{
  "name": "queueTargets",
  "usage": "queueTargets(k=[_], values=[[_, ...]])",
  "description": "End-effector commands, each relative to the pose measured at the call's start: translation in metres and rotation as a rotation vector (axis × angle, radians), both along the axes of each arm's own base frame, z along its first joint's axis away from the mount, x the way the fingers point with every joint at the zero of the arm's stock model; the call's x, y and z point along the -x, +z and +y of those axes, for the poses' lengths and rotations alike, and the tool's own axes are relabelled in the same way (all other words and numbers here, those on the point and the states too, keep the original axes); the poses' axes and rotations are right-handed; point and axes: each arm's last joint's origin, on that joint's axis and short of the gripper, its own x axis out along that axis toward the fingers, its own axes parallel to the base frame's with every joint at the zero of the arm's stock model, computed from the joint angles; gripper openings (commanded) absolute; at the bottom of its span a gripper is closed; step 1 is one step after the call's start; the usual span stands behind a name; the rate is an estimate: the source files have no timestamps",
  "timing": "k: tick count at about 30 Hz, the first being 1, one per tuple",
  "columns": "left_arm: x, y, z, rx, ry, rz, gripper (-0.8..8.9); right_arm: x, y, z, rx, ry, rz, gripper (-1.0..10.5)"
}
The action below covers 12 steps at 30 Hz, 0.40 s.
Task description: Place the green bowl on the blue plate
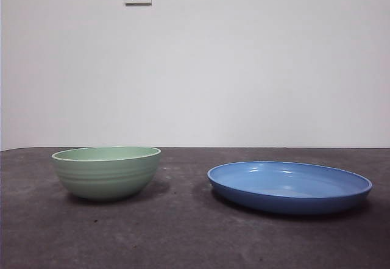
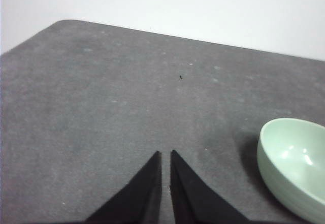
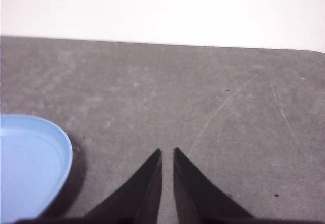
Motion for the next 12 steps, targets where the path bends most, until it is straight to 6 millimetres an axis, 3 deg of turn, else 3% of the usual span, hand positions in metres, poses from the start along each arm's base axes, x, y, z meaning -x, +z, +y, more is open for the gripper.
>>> queueTargets(k=[1, 12], values=[[-0.0007, -0.0069, 0.0003, 0.081, 0.017, 0.029, 0.27, -0.0002, 0.0001, 0.0004, -0.124, 0.004, -0.010, 0.3], [0.0009, 0.0015, 0.0002, 0.206, 0.035, 0.018, 0.15, 0.0007, 0.0048, 0.0028, -0.288, 0.070, -0.011, 0.2]])
